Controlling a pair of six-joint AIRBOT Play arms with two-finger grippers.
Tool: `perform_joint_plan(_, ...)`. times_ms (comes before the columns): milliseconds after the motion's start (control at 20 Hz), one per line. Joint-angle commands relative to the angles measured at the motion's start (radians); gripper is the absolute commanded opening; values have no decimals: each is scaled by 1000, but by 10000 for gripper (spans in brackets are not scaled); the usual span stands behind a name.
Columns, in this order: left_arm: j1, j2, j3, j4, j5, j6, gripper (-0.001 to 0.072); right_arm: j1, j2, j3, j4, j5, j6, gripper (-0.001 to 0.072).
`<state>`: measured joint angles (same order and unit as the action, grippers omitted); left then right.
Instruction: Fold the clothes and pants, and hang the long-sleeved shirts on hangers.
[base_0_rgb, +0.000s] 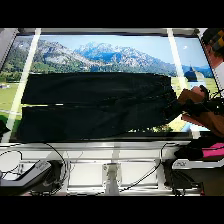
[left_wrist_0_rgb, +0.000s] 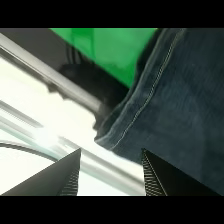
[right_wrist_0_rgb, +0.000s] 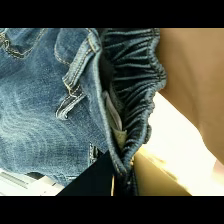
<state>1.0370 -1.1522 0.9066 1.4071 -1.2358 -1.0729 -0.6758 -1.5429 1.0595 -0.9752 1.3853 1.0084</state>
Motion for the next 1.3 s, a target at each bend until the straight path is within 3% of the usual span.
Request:
perform_joint_plan(0,32,-118,-3,-15,-60,187,442,0,0,0,0,6,-24,44)
perform_joint_plan(250,54,-226,-3,-68,-54,384,442,0,0,0,0,5,-25,44)
perform_joint_plan(600,63,-323,-3,-84,4,401,441,0,0,0,5,14,-22,44)
perform_joint_plan(700,63,-342,-3,-85,6,401,412,0,0,0,14,18,-22,44)
perform_joint_plan(750,63,-350,-3,-85,10,401,392,0,0,0,18,20,-22,44)
perform_joint_plan(850,63,-360,-3,-84,10,401,149,0,0,0,26,23,-22,44)
perform_joint_plan(900,63,-360,-2,-84,8,401,121,0,0,0,35,29,-22,44)
perform_joint_plan(950,63,-359,1,-85,-6,401,33,0,1,0,48,39,-23,44)
perform_joint_plan(1100,60,-359,44,-118,-100,400,36,0,18,0,70,72,-23,44)
perform_joint_plan(1250,61,-359,138,-272,-229,401,34,0,58,25,89,127,-24,43)
